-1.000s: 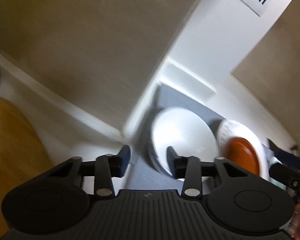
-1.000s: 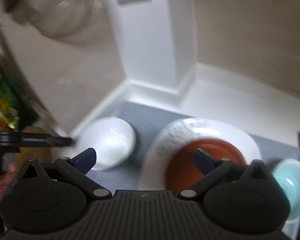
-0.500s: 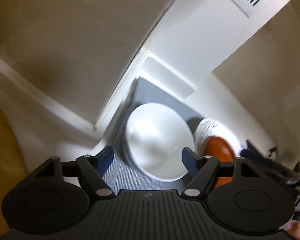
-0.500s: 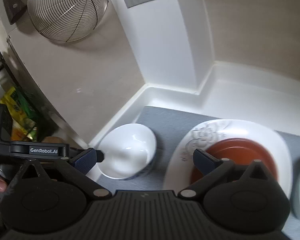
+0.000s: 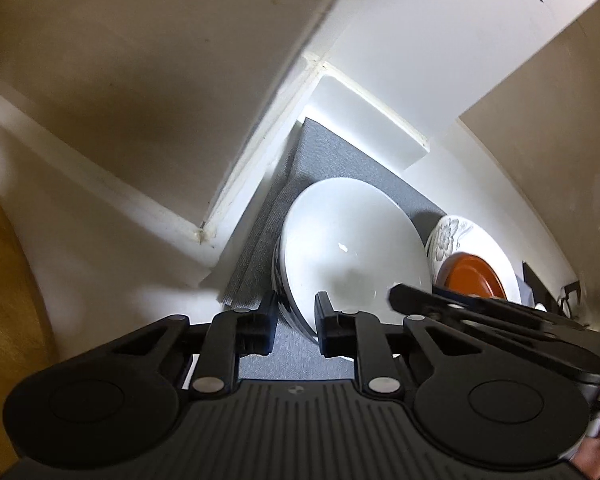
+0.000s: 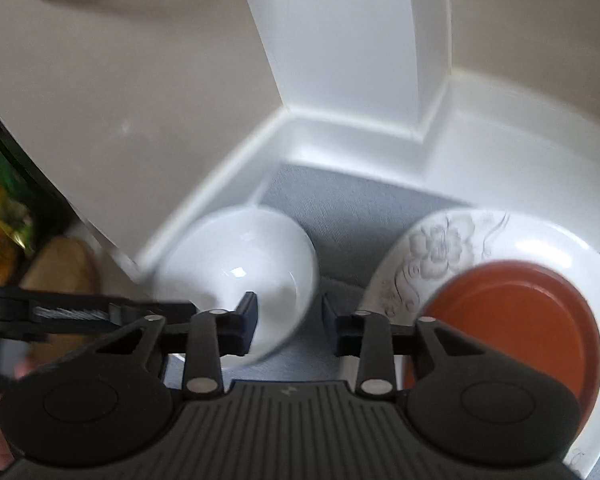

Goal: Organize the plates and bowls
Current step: 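Lift the white bowl and carry it toward the plate stack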

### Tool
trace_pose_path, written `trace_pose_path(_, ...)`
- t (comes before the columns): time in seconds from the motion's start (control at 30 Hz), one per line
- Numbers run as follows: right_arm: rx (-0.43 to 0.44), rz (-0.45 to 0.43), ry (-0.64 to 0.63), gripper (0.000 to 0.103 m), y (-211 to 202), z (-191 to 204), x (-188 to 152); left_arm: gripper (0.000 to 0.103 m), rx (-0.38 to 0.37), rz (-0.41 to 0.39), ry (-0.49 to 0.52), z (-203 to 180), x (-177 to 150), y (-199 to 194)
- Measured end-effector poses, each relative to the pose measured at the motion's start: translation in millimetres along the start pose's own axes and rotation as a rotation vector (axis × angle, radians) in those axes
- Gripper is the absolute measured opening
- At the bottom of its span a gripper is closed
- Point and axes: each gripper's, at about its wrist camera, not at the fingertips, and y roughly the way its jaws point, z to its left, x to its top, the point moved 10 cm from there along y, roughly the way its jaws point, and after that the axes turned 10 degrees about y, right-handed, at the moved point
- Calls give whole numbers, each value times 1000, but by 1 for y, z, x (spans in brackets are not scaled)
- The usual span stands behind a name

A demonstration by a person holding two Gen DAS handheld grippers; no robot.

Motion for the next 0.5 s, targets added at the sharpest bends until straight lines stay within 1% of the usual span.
trace_pose_path(0.03, 4, 15, 12, 21, 2, -1, -4, 21, 3, 8, 6, -2, -2, -1)
trace_pose_path(0.1, 5, 25, -5, 20, -1, 3, -10, 21, 14, 48, 34, -4, -10, -4)
trace_pose_path(0.2, 17, 47, -35, 20, -10, 11, -24, 21, 3, 94, 32, -3, -24, -9)
trace_pose_path(0.27, 13, 55, -51, 20, -13, 13, -31, 21, 1, 95, 44, -3, -27, -12)
trace_pose_path(0.37, 10, 54, -46, 21, -12, 13, -34, 21, 4, 87, 21, -4, -22, -12)
trace_pose_path(0.47, 3, 48, -50, 25, -10, 13, -31, 21, 43, 60, 24, 0, -13, -7)
trace_pose_path(0.5, -8, 44, -66, 34, -9, 14, -30, 21, 52, 48, 29, 0, -9, -7)
